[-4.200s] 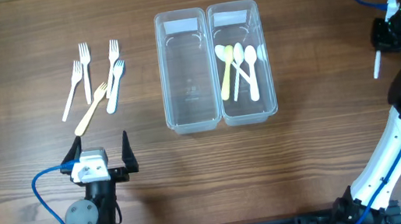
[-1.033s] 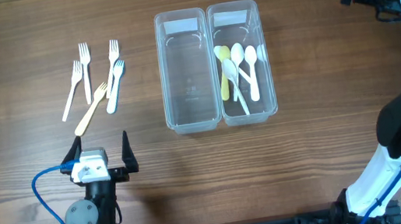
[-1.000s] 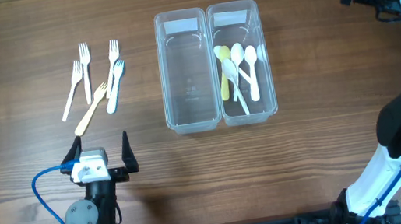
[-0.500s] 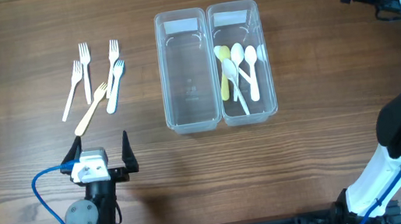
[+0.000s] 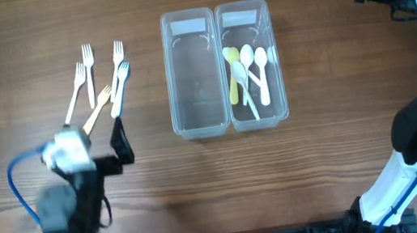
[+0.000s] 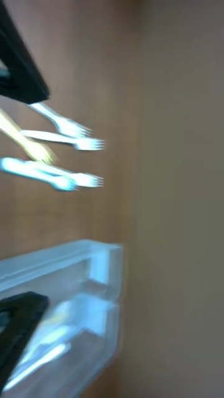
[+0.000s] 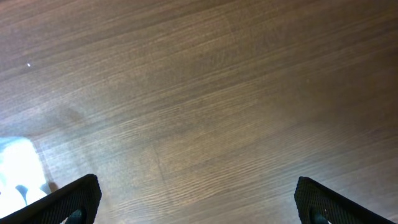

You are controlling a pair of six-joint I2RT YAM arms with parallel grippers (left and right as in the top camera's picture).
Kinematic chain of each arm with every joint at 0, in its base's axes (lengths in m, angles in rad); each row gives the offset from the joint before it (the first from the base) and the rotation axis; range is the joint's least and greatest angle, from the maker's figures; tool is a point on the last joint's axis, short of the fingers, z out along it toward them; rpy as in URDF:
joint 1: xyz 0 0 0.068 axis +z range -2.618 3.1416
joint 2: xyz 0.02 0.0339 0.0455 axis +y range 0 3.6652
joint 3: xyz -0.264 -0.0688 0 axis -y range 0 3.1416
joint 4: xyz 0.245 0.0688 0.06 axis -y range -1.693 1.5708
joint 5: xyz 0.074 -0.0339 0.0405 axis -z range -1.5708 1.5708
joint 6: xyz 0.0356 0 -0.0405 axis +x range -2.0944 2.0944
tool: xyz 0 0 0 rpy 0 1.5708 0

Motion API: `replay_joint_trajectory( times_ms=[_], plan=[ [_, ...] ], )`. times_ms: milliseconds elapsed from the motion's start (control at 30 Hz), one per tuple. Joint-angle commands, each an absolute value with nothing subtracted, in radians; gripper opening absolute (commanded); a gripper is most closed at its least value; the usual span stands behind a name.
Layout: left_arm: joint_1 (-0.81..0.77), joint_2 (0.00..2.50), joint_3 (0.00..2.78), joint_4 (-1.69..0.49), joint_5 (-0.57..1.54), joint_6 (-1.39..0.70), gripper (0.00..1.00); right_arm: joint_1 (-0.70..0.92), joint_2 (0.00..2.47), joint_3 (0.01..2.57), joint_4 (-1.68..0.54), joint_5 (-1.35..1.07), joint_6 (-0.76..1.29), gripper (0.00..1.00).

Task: Pack container

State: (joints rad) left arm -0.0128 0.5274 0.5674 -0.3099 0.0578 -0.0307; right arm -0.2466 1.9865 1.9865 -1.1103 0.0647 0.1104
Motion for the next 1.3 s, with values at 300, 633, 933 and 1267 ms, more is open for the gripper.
replay_joint_trajectory(
  times_ms=[300, 633, 933, 1267],
  plan=[
    [-0.008, 1.551, 1.729, -0.988, 0.116, 0.070, 1.00, -0.245, 1.979, 2.001, -1.106, 0.082, 0.105, 1.00],
    [-0.009, 1.676, 1.734, -1.007, 0.172, 0.072, 1.00, -0.245, 1.979, 2.001, -1.106, 0.082, 0.105, 1.00],
    [-0.009, 1.807, 1.733, -1.045, 0.179, 0.150, 0.43, -0.245, 1.979, 2.001, -1.106, 0.082, 0.105, 1.00],
    [-0.009, 1.974, 1.733, -1.040, 0.179, 0.150, 0.29, -0.245, 1.979, 2.001, -1.106, 0.082, 0.105, 1.00]
  ],
)
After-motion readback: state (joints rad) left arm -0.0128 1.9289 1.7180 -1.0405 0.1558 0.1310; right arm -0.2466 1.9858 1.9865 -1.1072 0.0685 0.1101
